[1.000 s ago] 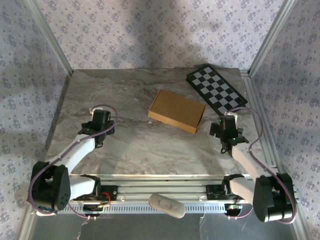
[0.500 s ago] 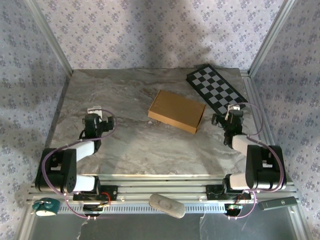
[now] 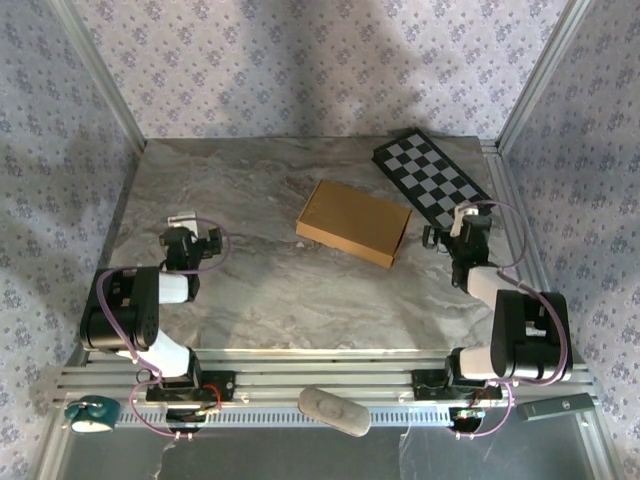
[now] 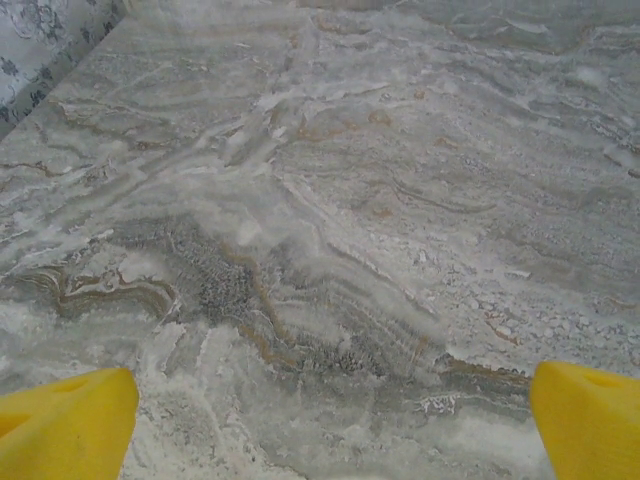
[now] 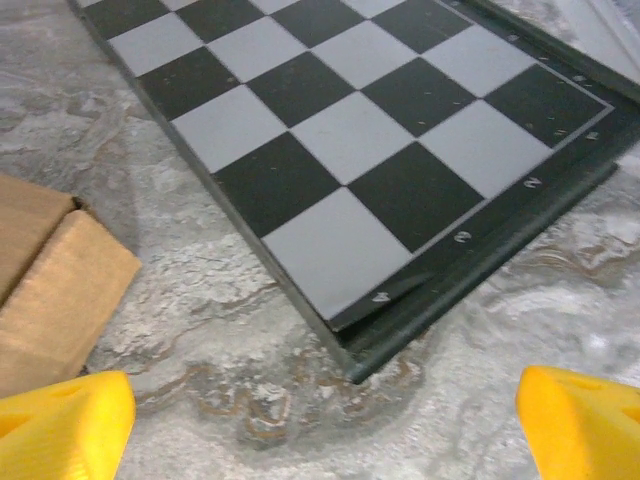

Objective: Fold the paper box

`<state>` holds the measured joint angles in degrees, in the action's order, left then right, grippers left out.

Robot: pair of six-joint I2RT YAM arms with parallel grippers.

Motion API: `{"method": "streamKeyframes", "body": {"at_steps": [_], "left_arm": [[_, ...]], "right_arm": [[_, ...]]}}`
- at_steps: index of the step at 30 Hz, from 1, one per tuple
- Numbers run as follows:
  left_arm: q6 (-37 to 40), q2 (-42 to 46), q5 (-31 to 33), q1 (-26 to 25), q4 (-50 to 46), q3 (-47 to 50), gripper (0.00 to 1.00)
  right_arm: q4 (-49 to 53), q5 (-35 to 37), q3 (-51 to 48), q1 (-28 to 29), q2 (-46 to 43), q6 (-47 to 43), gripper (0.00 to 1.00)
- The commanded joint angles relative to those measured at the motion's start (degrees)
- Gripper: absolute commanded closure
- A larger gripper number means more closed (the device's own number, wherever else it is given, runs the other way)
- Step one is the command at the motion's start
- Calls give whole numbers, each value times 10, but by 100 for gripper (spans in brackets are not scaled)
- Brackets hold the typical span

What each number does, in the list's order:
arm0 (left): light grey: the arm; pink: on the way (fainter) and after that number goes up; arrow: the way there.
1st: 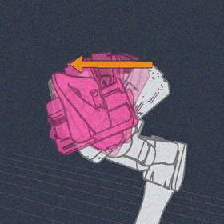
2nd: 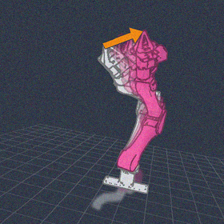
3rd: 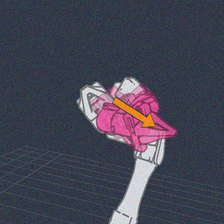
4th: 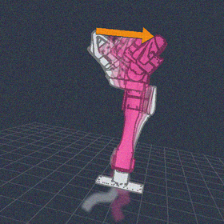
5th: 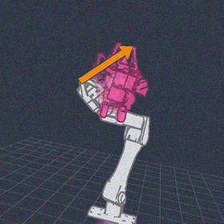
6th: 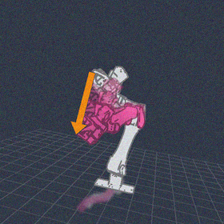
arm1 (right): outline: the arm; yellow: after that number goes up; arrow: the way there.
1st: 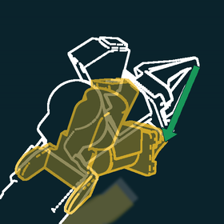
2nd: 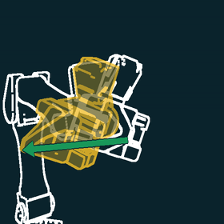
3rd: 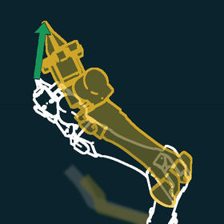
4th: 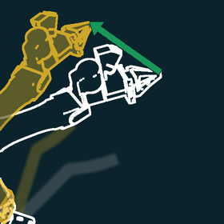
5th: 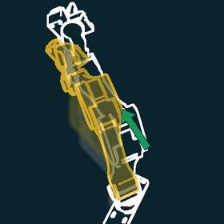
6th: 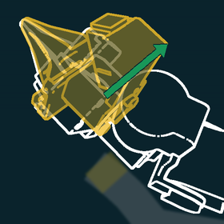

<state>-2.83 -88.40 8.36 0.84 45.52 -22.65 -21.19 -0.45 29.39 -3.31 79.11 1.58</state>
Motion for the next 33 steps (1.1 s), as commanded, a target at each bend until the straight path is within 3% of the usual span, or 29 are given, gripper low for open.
{"method": "streamKeyframes", "body": {"at_steps": [1, 4, 7, 9, 11, 12, 14, 15, 17, 33], "left_arm": [[-8, 7, 3, -1, 32, 2, 0], [-7, 6, 3, -1, 32, 2, 0], [-7, 6, 4, -1, 32, 2, 0], [-7, 7, 4, -1, 32, 2, 0], [-7, 7, 4, -2, 32, 2, 0], [-7, 6, 4, -2, 32, 2, 0], [-6, 7, 3, -2, 31, 2, 0], [-7, 6, 4, -2, 31, 2, 0], [-6, 7, 4, -2, 31, 2, 0], [-3, 6, 8, -7, 26, -2, 0]], "right_arm": [[26, -20, 61, 33, 54, -35, 0], [-21, -26, 58, 23, 73, -58, 0], [-186, -20, -44, -2, 59, -31, 0], [-382, 30, -139, 31, 78, -54, 0], [-401, 55, -162, 63, 69, -86, 0], [-397, 78, -148, 69, 80, -85, 0], [-230, 38, -64, 30, 80, -34, 1], [-234, 0, -63, 0, 80, -22, 0], [-240, 32, -67, 16, 81, -32, 1], [-240, 26, -67, 14, 80, -32, 0]]}}
